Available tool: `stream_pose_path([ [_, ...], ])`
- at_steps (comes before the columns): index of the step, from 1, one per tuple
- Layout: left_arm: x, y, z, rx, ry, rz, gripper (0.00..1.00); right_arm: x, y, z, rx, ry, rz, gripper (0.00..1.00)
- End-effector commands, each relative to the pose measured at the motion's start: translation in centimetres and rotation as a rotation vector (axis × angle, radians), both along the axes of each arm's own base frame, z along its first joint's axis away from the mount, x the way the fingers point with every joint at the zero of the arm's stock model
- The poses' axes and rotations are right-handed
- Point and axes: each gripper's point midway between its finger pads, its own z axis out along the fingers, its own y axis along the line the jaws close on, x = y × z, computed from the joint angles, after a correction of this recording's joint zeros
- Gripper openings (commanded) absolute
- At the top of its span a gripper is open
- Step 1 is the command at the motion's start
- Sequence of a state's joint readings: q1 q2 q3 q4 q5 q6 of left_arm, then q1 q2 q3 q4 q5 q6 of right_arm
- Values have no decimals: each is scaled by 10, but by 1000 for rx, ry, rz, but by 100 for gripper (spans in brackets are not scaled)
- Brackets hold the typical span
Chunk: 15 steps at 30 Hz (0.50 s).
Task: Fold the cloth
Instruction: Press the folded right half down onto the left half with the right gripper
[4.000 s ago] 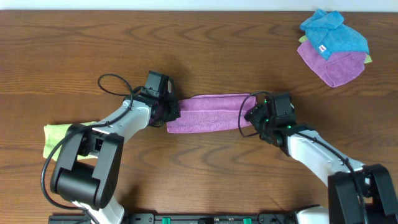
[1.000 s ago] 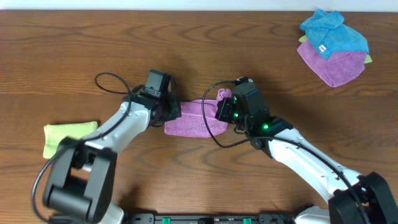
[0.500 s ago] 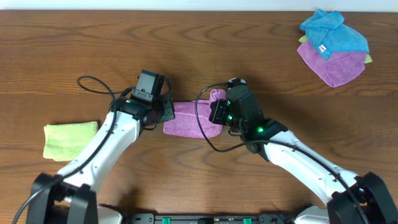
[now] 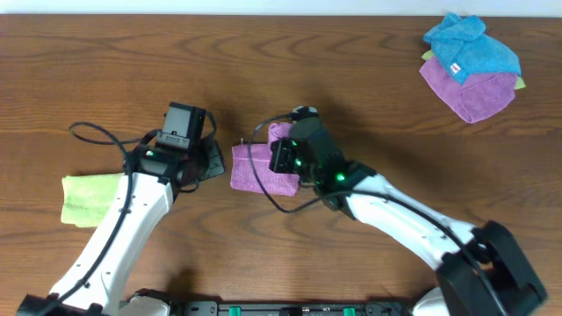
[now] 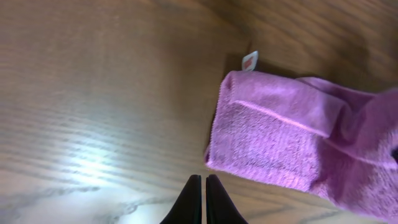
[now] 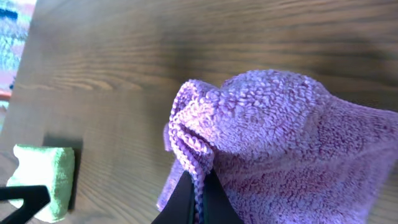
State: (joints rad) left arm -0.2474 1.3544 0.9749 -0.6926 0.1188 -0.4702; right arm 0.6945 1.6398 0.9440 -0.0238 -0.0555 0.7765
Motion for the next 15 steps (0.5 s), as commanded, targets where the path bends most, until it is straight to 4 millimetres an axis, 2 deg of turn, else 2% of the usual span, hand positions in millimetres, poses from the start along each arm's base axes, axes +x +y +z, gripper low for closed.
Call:
stream_pose_path([
  [1,-1,11,10,21,-23,12,6,5,18,3,-9,-5,26,1],
  [6,-7,22,18,20,-30,44,6,2,34,-8,-30,15,61,1],
  [15,-13,38,28,13,-45,94,6,-16,53,-33,-64,54,118,1],
])
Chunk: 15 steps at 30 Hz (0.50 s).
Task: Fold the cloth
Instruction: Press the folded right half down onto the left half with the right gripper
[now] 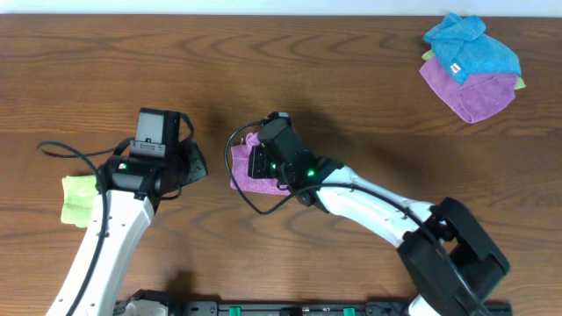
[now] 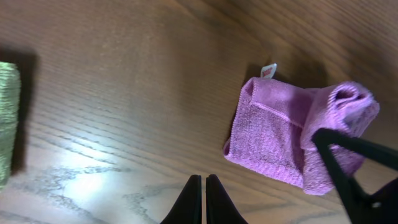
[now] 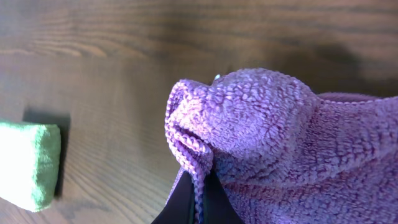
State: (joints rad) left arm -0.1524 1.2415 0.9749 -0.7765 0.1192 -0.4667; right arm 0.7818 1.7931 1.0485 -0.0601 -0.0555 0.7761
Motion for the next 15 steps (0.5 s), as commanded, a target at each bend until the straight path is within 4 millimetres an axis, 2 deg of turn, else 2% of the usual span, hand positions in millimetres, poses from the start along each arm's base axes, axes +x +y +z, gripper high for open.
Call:
stream_pose_path([
  [1,-1,7,5,19,-13,5,6,-5,12,-3,-7,-6,36,1],
  [4,-3,7,4,20,-6,-2,5,-7,16,-7,-8,-6,45,1],
  [9,-3,7,4,19,-2,-3,6,-2,22,1,24,-40,45,1],
  [15,-4,4,4,6,-1,-8,6,-1,22,-3,15,-43,37,1],
])
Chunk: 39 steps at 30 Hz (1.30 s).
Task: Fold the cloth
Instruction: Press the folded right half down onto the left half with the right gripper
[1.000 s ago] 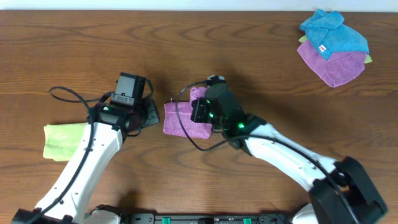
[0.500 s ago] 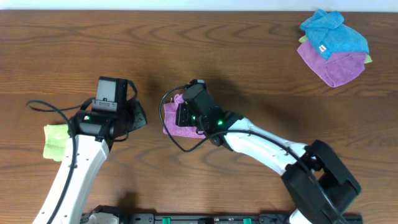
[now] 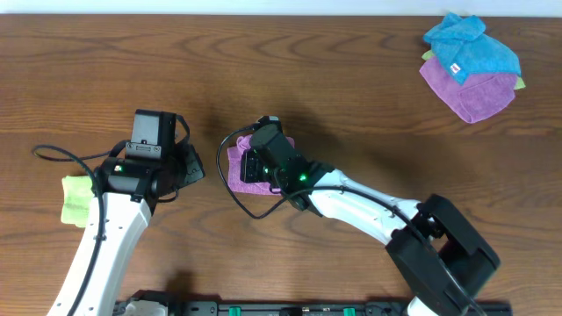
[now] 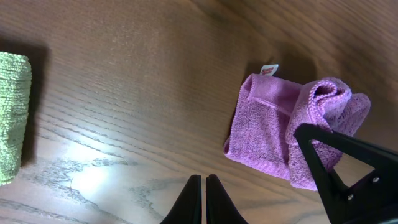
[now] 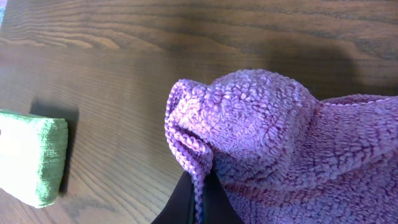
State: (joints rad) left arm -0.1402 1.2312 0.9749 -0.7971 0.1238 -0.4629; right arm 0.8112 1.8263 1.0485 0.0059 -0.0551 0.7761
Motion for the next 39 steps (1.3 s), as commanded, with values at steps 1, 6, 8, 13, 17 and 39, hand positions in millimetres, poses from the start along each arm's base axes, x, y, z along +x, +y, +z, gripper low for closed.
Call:
stream_pose_path([
  [1,0,1,3,7,-11,-15,6,3,5,0,-8,-19,8,1],
  [6,0,1,3,4,-11,-17,6,5,9,-7,2,-14,0,1],
  [8,0,0,3,1,-10,-18,6,5,11,-10,5,-12,-1,1],
  [13,0,0,3,2,-8,-19,6,5,20,-17,5,-1,9,1],
  [17,-1,0,3,2,-3,-18,6,4,30,-19,10,-6,25,1],
  [39,-2,0,2,3,1,-18,6,-20,72,-1,137,28,243,73],
])
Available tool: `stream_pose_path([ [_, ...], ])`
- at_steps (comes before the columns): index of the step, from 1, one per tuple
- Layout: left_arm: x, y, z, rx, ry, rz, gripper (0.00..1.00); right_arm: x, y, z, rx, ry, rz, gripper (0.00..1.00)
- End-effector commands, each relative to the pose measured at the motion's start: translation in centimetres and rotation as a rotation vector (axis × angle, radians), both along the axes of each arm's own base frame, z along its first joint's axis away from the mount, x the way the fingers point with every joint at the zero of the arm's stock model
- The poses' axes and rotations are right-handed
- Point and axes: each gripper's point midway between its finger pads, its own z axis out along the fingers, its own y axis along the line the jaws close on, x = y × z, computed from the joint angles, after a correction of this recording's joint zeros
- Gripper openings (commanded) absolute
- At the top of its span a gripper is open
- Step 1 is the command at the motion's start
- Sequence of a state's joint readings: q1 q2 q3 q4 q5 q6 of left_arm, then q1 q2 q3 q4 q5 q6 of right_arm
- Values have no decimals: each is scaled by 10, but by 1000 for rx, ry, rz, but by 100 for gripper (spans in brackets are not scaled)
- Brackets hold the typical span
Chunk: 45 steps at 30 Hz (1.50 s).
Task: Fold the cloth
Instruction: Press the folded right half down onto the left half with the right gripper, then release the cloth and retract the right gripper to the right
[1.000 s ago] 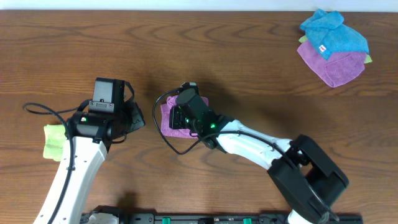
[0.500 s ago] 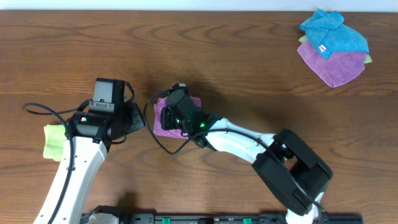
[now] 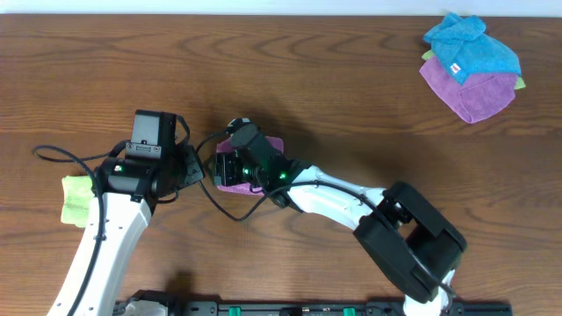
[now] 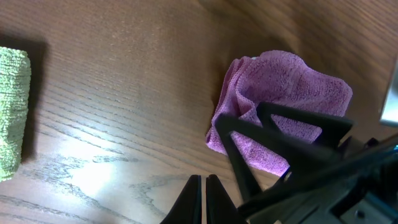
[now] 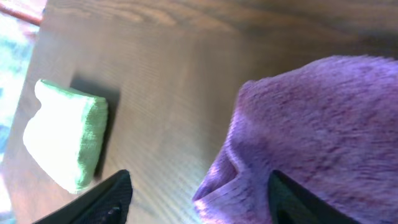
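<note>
The purple cloth (image 3: 270, 145) lies doubled over at the table's middle, a rounded fold showing in the left wrist view (image 4: 283, 87). My right gripper (image 3: 225, 167) hangs over its left edge. It is open, with one finger (image 5: 102, 199) over bare wood and the other over the purple cloth (image 5: 311, 118). Nothing is held between them. My left gripper (image 4: 203, 199) is shut and empty, a short way left of the cloth (image 3: 195, 167).
A folded green cloth (image 3: 75, 197) lies at the left, also seen in the right wrist view (image 5: 65, 140). A pile of blue and purple cloths (image 3: 470, 66) sits at the far right corner. Cables trail from both arms.
My right gripper was shut on a raised edge of the purple cloth. Now it is open further left, and that edge lies on the cloth. The left arm has not moved.
My right gripper held a lifted edge of the purple cloth at its right side, with the left gripper close by. Then the left arm stood further left and the held edge was over the cloth's middle, then its left. Now the edge is let go and the cloth lies doubled.
</note>
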State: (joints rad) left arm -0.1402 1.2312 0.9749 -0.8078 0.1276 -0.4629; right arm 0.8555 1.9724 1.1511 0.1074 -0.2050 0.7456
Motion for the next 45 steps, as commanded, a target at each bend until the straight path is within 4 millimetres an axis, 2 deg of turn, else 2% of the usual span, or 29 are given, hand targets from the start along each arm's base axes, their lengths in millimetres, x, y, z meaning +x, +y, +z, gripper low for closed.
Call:
stream_pose_path([
  [1,0,1,4,4,-12,-16,6,-10,14,9,41,14,73,76],
  [5,0,1,6,3,-18,-16,6,-8,11,21,51,2,65,88],
  [9,1,1,9,2,-31,-16,6,4,-8,43,31,-37,23,97],
  [14,-1,1,13,-1,-43,-15,7,14,-56,80,-41,-87,1,99],
  [17,-4,1,12,-2,-26,-8,15,12,-99,109,-107,-126,5,99],
  [19,-5,1,11,-3,-20,-6,17,2,-130,130,-156,-164,23,99],
  [23,-6,-6,12,-45,-14,-10,21,-18,-179,159,-256,-219,0,93],
  [26,-7,-8,12,-71,-8,9,32,-43,-219,179,-336,-253,-40,99],
  [28,-7,-12,13,-90,-8,1,41,-60,-241,187,-381,-260,-76,99],
  [34,-8,-18,14,-126,-2,-7,74,-117,-309,203,-480,-271,-190,99],
  [39,-10,-26,16,-177,9,-8,87,-157,-353,213,-454,-304,-322,99],
  [45,-12,-34,17,-225,22,-16,95,-204,-386,196,-344,-298,-435,99],
])
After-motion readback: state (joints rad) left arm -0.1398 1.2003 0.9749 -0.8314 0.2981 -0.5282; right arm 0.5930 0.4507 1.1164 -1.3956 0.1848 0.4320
